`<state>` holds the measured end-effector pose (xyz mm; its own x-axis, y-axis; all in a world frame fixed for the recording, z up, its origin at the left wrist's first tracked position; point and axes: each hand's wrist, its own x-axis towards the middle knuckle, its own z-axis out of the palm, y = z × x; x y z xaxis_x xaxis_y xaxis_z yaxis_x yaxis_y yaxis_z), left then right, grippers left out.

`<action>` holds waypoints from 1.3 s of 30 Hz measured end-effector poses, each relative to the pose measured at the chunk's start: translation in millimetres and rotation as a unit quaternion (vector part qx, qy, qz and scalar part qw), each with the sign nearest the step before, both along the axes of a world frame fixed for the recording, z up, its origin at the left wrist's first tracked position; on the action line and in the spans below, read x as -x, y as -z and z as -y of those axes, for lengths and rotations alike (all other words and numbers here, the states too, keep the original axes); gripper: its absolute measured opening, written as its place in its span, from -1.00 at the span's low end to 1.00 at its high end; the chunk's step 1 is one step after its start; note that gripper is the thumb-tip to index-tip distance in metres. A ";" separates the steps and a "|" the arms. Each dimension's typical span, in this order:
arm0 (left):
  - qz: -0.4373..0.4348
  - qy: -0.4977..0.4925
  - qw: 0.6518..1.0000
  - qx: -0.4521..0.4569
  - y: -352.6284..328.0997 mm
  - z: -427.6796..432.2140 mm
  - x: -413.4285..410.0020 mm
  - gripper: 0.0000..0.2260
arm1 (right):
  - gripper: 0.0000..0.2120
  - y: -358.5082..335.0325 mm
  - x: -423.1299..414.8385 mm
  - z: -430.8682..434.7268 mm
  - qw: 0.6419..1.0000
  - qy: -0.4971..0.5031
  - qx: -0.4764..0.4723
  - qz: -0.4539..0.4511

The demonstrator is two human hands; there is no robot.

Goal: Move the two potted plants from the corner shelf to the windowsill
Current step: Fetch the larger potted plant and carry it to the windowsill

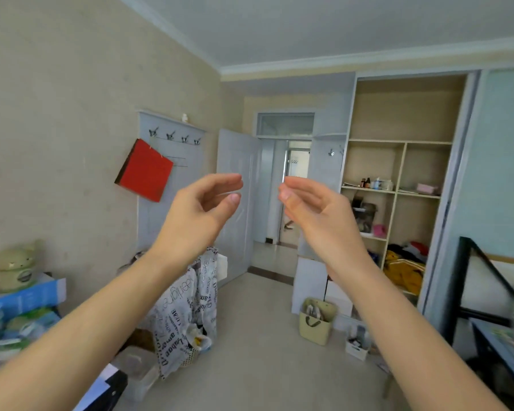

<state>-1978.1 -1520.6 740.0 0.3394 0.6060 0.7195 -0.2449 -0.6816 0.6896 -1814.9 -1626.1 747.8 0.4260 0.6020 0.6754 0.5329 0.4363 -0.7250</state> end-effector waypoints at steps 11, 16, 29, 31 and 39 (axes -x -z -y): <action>0.019 0.104 0.994 0.039 19.4 -112.5 -75.6 -0.75 | -0.70 10.5 -45.5 -92.7 0.998 0.062 0.019 0.003; 0.010 0.096 0.994 0.044 24.4 -153.7 -117.7 -0.73 | -0.70 17.3 -86.2 -130.2 0.997 0.070 0.025 -0.003; 0.001 0.044 0.998 0.033 14.5 -247.6 -262.7 -0.73 | -0.70 12.5 -248.2 -226.3 0.999 0.041 0.008 -0.008; -0.003 0.040 0.999 0.031 13.6 -261.3 -280.0 -0.72 | -0.70 12.1 -267.8 -244.1 0.999 0.038 0.010 -0.007; 0.017 0.035 0.998 0.042 18.5 -354.0 -336.9 -0.75 | -0.71 18.6 -329.4 -337.1 0.999 0.029 0.016 -0.002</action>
<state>-1641.2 -1166.6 721.5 0.3596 0.6395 0.6795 -0.3146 -0.6025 0.7335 -1485.5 -1288.9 729.2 0.4646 0.5965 0.6545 0.5533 0.3815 -0.7405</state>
